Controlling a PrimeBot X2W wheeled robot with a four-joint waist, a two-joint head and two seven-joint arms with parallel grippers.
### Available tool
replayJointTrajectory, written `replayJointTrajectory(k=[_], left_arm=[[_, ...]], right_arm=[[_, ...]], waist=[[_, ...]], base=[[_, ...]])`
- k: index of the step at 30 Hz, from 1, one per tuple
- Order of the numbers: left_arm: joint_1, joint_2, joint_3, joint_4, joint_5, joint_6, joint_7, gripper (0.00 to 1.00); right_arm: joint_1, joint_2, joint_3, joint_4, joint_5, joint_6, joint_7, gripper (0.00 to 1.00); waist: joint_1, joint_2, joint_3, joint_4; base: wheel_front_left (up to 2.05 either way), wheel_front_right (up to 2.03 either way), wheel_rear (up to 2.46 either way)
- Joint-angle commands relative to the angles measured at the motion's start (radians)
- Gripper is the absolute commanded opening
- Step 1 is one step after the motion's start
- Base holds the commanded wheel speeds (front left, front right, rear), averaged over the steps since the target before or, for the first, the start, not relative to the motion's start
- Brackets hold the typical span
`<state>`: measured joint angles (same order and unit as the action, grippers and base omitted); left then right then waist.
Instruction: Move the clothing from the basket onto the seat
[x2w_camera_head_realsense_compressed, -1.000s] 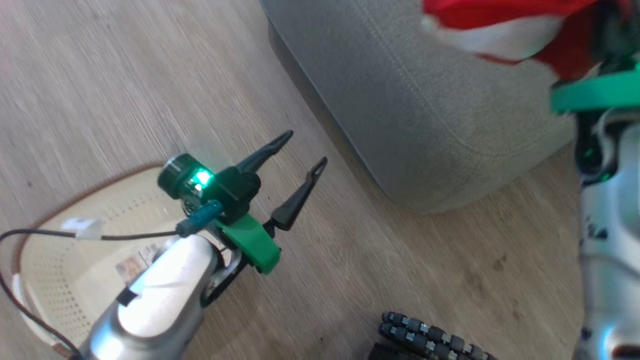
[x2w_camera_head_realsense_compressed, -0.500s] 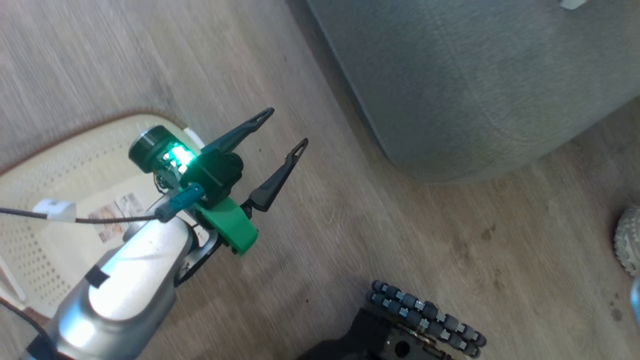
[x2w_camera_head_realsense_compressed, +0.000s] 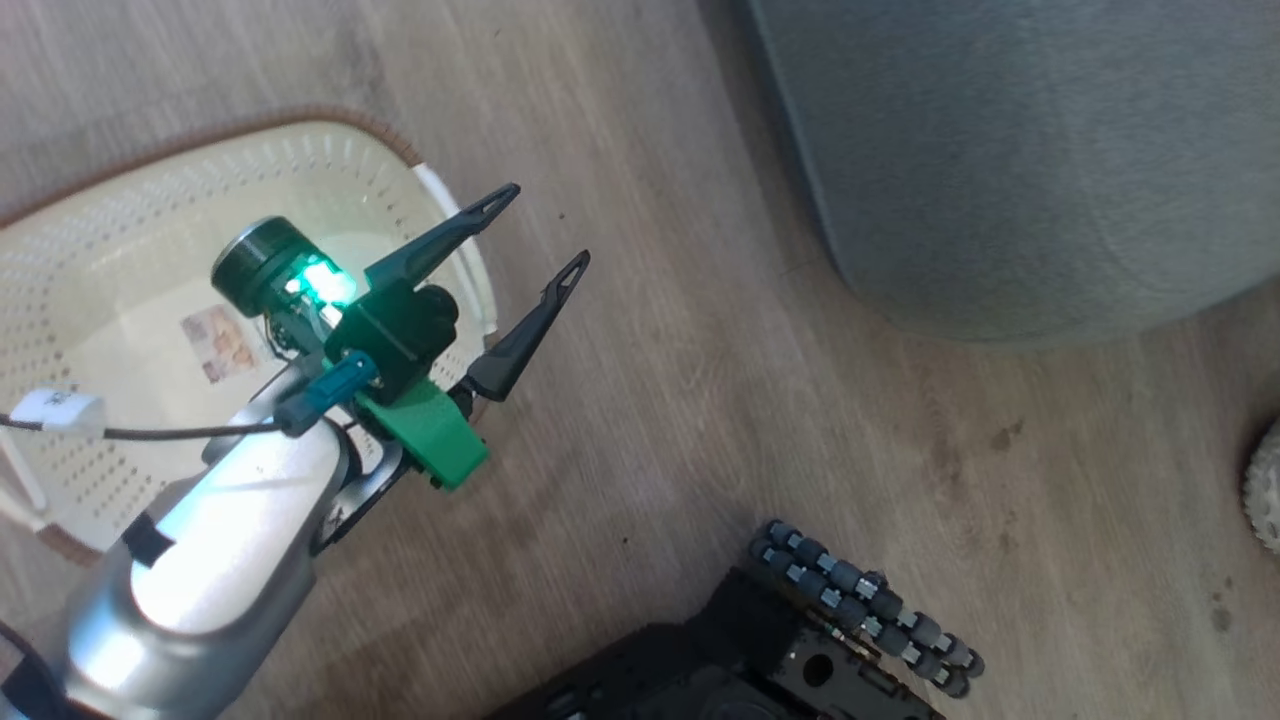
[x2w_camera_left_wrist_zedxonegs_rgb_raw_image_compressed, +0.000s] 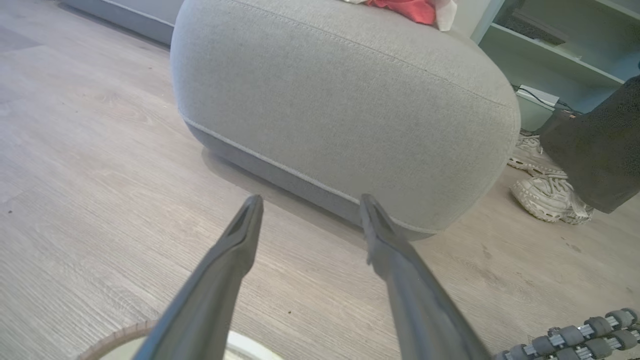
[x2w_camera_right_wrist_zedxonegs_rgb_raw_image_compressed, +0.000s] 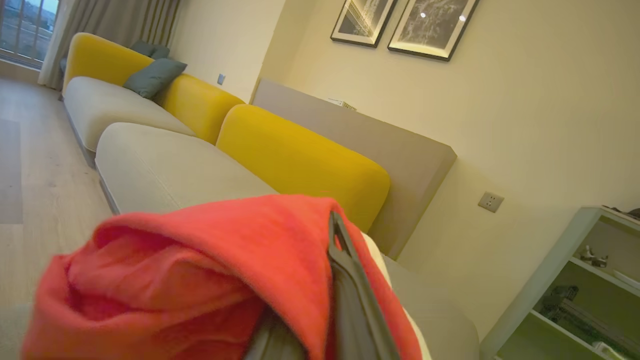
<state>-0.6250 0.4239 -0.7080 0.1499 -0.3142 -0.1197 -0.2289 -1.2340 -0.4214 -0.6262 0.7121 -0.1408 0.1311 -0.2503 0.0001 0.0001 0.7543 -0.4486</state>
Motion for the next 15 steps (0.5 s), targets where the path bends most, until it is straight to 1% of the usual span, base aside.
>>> replayJointTrajectory(k=[1, 3, 6, 9, 12, 15], left_arm=[[-0.006, 0.017, 0.028, -0.039, 0.005, 0.005, -0.003, 1.00], [-0.007, 0.016, 0.025, -0.045, 0.007, 0.006, -0.005, 1.00], [-0.010, 0.012, 0.020, -0.052, 0.010, 0.008, -0.008, 1.00], [-0.013, 0.012, 0.018, -0.052, 0.010, 0.010, -0.010, 1.00], [-0.018, 0.011, 0.018, -0.053, 0.009, 0.012, -0.012, 1.00], [-0.020, 0.014, 0.022, -0.052, 0.007, 0.015, -0.015, 1.00]], right_arm=[[-0.023, -0.049, -0.021, -0.021, -0.007, 0.000, 0.015, 0.00], [-0.037, -0.060, -0.054, -0.010, -0.005, 0.000, 0.037, 0.00], [-0.044, -0.057, -0.107, -0.003, 0.006, 0.000, 0.074, 0.00], [-0.036, -0.033, -0.153, 0.001, 0.015, 0.000, 0.105, 0.00], [-0.031, -0.011, -0.250, 0.015, 0.036, 0.000, 0.128, 0.00], [-0.026, 0.005, -0.325, 0.048, 0.051, 0.000, 0.148, 0.00]], waist=[[-0.0001, -0.0001, 0.022, 0.020], [-0.0001, -0.0001, 0.035, 0.031], [-0.0001, -0.0001, 0.053, 0.048], [-0.0001, -0.0001, 0.070, 0.061], [-0.0001, -0.0001, 0.081, 0.079], [-0.0001, -0.0001, 0.089, 0.091]], base=[[0.00, 0.00, 0.00], [0.00, 0.00, 0.00], [0.00, 0.00, 0.00], [0.00, 0.00, 0.00], [0.00, 0.00, 0.00], [0.00, 0.00, 0.00]])
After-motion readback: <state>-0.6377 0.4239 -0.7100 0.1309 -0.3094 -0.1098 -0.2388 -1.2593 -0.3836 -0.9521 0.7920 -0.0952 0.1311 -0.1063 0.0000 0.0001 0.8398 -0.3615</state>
